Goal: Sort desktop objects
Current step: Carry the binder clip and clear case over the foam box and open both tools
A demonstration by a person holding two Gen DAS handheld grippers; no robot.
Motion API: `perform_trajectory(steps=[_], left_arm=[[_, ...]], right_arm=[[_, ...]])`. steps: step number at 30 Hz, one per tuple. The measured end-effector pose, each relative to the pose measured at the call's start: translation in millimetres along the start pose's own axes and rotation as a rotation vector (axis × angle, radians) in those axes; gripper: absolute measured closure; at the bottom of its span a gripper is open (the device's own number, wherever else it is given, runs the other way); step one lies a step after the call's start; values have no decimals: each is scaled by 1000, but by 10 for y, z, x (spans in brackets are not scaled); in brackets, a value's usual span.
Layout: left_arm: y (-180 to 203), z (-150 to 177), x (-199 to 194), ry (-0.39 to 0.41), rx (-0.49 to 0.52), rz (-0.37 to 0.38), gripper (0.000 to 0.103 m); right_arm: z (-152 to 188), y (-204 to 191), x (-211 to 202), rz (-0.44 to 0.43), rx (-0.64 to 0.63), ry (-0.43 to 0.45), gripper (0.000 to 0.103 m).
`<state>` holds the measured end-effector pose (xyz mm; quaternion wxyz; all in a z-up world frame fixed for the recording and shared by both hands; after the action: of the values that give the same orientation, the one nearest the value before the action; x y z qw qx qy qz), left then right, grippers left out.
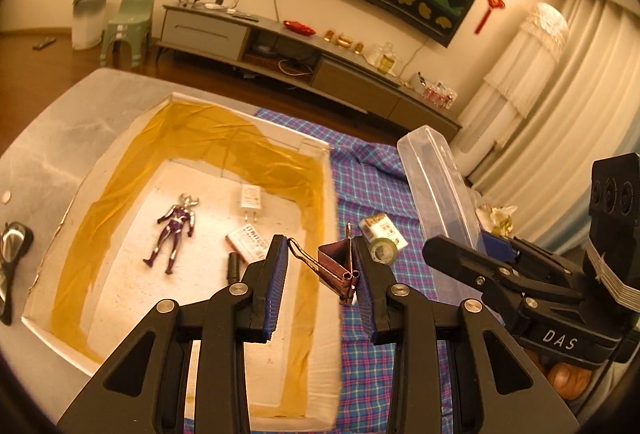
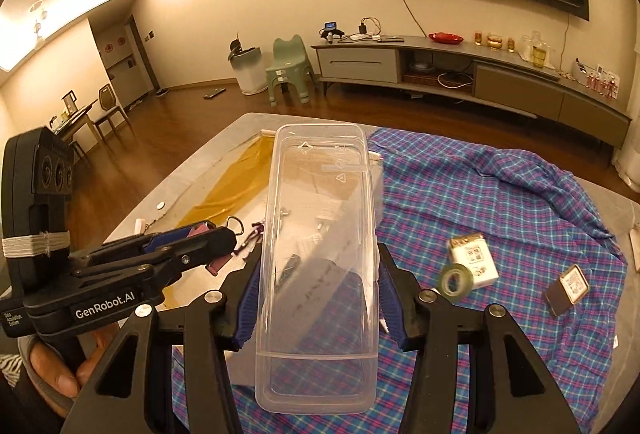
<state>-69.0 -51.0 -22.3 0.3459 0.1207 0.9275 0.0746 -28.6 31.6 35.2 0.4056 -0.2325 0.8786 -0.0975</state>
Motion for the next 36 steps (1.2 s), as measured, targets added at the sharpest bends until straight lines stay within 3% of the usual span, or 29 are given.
perform_trajectory(steps=[15, 28, 36], left_arm=[[-565, 56, -17, -20, -135, 13, 70], [-930, 197, 179, -136, -183, -57, 70], [-1019, 262, 243, -189, -145, -116, 70]], right_arm=[[-109, -481, 369, -28, -43, -65, 50], [-87, -658, 882, -33, -73, -176, 50], [-66, -715, 1209, -16, -86, -242, 50]])
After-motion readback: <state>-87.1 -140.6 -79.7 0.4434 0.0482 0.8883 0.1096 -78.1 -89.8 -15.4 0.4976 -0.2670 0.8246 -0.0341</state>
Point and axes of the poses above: each gripper's, at about its wrist camera, not at the fingertips, and x roughly the way its jaws point, y to its right, z to its underside, the point moved 3 cm from there along x, roughly the way its jaws point, and after that the axes turned 15 degrees about x, right-handed, at the moved point
